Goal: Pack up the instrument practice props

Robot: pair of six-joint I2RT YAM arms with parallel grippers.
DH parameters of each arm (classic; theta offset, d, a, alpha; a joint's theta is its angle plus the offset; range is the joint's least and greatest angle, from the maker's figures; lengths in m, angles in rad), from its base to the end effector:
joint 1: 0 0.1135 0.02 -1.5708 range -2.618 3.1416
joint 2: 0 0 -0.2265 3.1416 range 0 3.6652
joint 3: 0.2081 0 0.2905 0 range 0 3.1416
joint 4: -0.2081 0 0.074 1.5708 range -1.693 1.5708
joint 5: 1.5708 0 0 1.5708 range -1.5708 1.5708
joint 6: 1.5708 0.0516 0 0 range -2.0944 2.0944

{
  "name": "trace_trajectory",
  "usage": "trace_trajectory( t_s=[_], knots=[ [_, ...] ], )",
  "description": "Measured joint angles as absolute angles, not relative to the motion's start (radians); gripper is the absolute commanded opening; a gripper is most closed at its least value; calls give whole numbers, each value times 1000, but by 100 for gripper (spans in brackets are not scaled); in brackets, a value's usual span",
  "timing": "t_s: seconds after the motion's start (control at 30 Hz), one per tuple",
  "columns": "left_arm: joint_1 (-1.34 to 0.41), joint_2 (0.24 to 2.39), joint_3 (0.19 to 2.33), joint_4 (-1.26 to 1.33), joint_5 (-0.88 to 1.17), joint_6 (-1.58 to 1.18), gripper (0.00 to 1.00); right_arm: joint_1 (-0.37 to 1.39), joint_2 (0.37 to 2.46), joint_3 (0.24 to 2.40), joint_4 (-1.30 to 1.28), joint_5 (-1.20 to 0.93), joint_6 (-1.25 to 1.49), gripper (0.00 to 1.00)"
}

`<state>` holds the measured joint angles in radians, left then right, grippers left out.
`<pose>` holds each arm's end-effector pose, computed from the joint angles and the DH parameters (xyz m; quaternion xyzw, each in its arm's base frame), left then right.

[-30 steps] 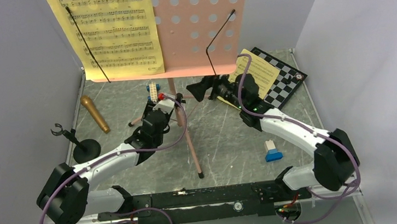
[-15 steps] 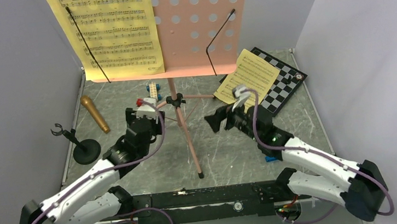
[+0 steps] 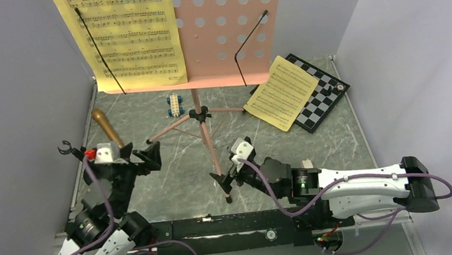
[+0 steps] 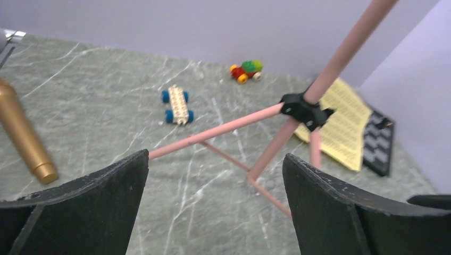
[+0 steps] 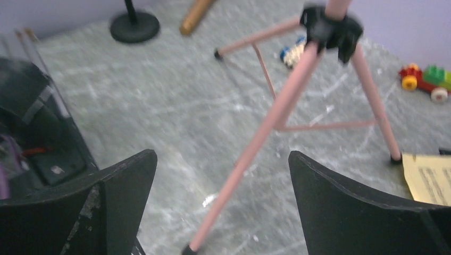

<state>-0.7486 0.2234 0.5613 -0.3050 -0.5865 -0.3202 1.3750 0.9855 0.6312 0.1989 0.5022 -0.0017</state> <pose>0.1398 -0.0909 0.3184 -0.0615 0.6946 -0.1774 0.6944 0.0827 0.2895 0.2415 -0.3428 0.6710 0.2532 0.6067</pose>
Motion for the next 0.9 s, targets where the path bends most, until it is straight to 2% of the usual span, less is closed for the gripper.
trace_trajectory(
  t_s=[0.2,0.43,0.63,0.9],
  knots=[
    [-749,198,738,-345,-511,-324,99,1384,994,857,206,437,-27,100],
    [-749,399,1149,-336,-466,-252,99,1336,1187,1349,163,420,-26,100],
    [-749,535,1293,-307,-468,-181,97,1187,1282,1506,92,359,77,100],
    [-749,691,1467,-324,-475,-134,94,1164,1399,1636,-34,357,159,99]
  ],
)
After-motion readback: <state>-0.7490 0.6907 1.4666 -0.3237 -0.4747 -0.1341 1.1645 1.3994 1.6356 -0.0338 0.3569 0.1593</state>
